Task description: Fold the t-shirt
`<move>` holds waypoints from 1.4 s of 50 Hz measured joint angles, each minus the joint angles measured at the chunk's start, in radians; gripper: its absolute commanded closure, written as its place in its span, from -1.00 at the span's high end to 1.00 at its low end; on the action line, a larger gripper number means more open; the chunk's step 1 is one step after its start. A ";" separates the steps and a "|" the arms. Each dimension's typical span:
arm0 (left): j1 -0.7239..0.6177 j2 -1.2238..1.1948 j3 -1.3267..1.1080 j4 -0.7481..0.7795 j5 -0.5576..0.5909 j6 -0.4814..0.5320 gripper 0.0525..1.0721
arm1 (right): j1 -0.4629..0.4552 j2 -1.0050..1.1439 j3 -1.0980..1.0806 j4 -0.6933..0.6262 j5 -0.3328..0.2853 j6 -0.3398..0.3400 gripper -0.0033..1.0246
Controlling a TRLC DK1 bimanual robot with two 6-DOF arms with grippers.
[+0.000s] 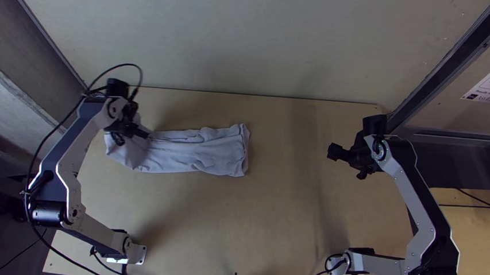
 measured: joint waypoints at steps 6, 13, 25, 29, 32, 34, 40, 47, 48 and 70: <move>-0.108 0.012 0.060 -0.095 -0.015 -0.064 -0.95 | 0.000 -0.008 0.000 0.000 0.000 0.000 0.93; -0.204 0.064 0.169 -0.169 -0.019 -0.144 -0.95 | -0.001 -0.019 0.000 0.000 0.000 0.000 0.93; -0.341 0.216 0.361 -0.298 -0.022 -0.274 -0.95 | -0.015 -0.047 -0.018 0.003 0.000 0.000 0.93; -0.380 0.270 0.416 -0.325 -0.021 -0.314 -0.95 | -0.023 -0.053 -0.025 0.003 0.000 0.000 0.93; -0.407 0.307 0.450 -0.339 -0.021 -0.340 -0.95 | -0.028 -0.059 -0.033 0.003 0.000 0.000 0.93; -0.424 0.334 0.475 -0.351 -0.021 -0.356 -0.95 | -0.032 -0.061 -0.035 0.003 0.000 -0.001 0.93; -0.471 0.397 0.536 -0.377 -0.021 -0.399 -0.95 | -0.043 -0.066 -0.048 0.003 0.000 -0.001 0.93; -0.521 0.452 0.592 -0.381 -0.021 -0.437 -0.95 | -0.056 -0.071 -0.064 0.003 0.000 -0.008 0.93; -0.529 0.459 0.599 -0.382 -0.021 -0.441 -0.95 | -0.058 -0.072 -0.067 0.004 0.000 -0.009 0.93; -0.634 0.629 0.817 -0.259 0.449 -0.678 0.91 | -0.073 -0.098 -0.164 0.053 -0.007 -0.034 0.93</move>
